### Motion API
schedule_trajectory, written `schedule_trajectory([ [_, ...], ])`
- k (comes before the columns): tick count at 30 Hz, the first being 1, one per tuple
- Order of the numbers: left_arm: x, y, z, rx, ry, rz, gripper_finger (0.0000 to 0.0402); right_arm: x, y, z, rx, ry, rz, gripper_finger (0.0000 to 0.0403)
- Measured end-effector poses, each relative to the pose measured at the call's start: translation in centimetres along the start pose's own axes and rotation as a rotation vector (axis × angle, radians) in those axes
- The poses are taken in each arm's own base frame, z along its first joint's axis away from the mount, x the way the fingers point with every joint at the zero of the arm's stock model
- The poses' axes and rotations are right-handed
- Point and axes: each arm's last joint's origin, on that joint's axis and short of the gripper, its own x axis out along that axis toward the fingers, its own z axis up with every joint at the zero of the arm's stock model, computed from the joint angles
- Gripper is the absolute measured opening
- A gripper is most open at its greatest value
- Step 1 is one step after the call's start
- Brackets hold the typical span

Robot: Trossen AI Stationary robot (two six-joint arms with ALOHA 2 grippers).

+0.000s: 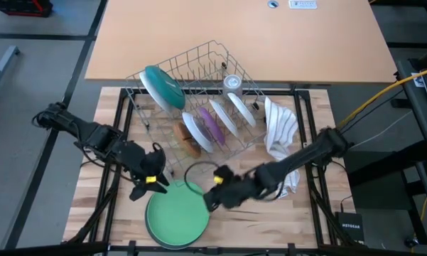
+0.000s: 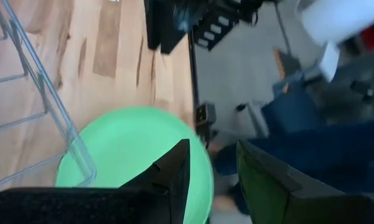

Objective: Sort dishes
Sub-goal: Put the light green plate into the dish rack

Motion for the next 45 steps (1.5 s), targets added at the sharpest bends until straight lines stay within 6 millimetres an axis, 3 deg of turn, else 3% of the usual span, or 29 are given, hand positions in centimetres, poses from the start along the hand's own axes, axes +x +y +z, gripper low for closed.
schedule_trajectory([
  [7, 0.0, -0.4, -1.4, 0.111, 0.094, 0.014, 0.0119, 7.5, -1.4, -4.4, 0.252, 0.033, -0.073, 0.0085],
  [13, 0.0, -0.8, -1.8, 0.153, 0.117, 0.005, 0.0119, 11.3, -2.5, -6.0, 0.322, 0.029, -0.078, 0.0085],
  [20, 0.0, -1.3, -2.2, 0.174, 0.129, -0.013, 0.0119, 11.7, -3.0, -6.1, 0.311, -0.007, -0.112, 0.0085],
  [28, 0.0, -1.4, -2.3, 0.174, 0.132, -0.017, 0.0119, 11.4, -5.0, -6.0, 0.269, 0.069, -0.319, 0.0085],
  [45, 0.0, -1.3, -2.3, 0.180, 0.121, -0.002, 0.0119, 11.9, -4.9, -5.8, 0.274, 0.065, -0.290, 0.0085],
])
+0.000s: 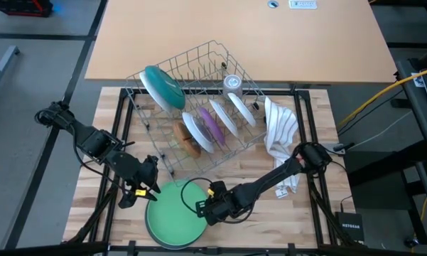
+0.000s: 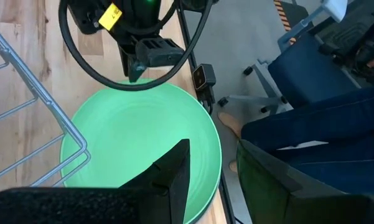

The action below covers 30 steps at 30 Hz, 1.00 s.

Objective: Sort dishes
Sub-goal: Put the light green plate into the dish rack

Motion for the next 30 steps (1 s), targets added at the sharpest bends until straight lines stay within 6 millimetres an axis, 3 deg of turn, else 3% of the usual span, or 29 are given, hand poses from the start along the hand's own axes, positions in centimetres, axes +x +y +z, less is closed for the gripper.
schedule_trajectory([
  [11, 0.0, 0.0, 0.0, 0.007, -0.001, 0.004, 0.0119, 1.2, 0.2, 0.3, 0.015, -0.003, 0.021, 0.0083],
  [30, 0.0, 0.0, 0.0, 0.033, -0.003, 0.007, 0.0119, 1.4, -0.1, 0.5, 0.006, -0.024, -0.012, 0.0005],
])
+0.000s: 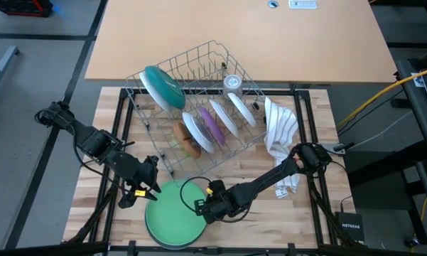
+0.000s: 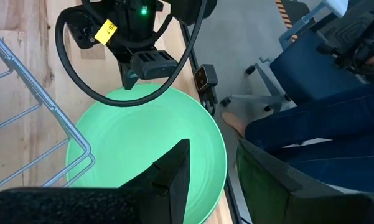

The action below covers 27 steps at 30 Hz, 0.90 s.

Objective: Sort dishes
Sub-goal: Put the light green plate into the dish rack

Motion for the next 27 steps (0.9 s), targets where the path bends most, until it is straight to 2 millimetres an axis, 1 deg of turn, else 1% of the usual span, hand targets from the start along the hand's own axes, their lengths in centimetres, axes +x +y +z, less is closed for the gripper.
schedule_trajectory([
  [8, 0.0, 0.0, 0.0, 0.002, 0.000, 0.000, 0.0119, 0.0, 0.6, -0.1, 0.012, 0.007, 0.048, 0.0004],
  [20, 0.0, 0.0, 0.0, 0.023, -0.001, 0.000, 0.0119, -1.8, 2.6, -0.1, 0.006, 0.023, 0.110, 0.0002],
  [27, 0.1, 0.0, 0.0, 0.099, -0.001, 0.005, 0.0119, -2.3, 3.2, -0.4, 0.006, 0.125, 0.128, 0.0002],
])
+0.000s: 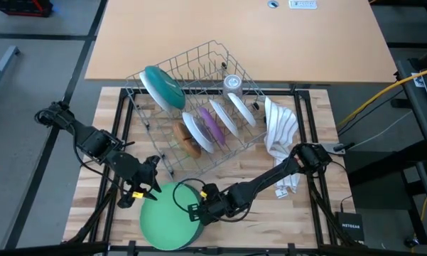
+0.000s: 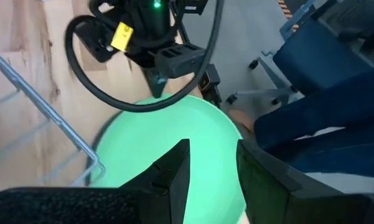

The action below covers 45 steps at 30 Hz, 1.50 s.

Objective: Sort dishes
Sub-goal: Put the light green plate into the dish rack

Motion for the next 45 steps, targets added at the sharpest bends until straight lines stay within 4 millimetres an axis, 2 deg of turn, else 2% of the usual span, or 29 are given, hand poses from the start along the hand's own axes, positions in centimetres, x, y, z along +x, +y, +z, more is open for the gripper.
schedule_trajectory([
  [10, 2.0, 0.1, 0.1, 0.127, 0.045, 0.050, 0.0119, -0.7, 0.9, -0.2, 0.010, 0.067, 0.028, 0.0002],
  [17, 3.9, 0.3, -0.1, 0.127, 0.113, 0.072, 0.0119, -0.7, 0.9, 0.0, 0.011, -0.023, 0.037, 0.0003],
  [24, 3.9, 0.8, -1.4, 0.104, 0.259, 0.122, 0.0119, -0.7, 0.9, 0.0, -0.001, -0.004, 0.033, 0.0006],
  [28, 3.7, 1.0, -2.0, 0.088, 0.325, 0.147, 0.0119, -0.7, 0.9, 0.0, -0.013, 0.000, 0.032, 0.0045],
  [37, 3.5, 0.8, -2.5, 0.074, 0.373, 0.134, 0.0119, 0.2, 0.6, 0.8, 0.041, -0.007, 0.009, 0.0190],
  [41, 3.1, 0.0, -3.7, 0.113, 0.496, 0.065, 0.0119, 0.8, 0.5, 1.2, 0.047, -0.016, -0.001, 0.0222],
  [45, 2.8, -1.1, -4.8, 0.187, 0.569, 0.034, 0.0119, 1.5, 0.2, 1.2, 0.046, -0.016, -0.014, 0.0231],
])
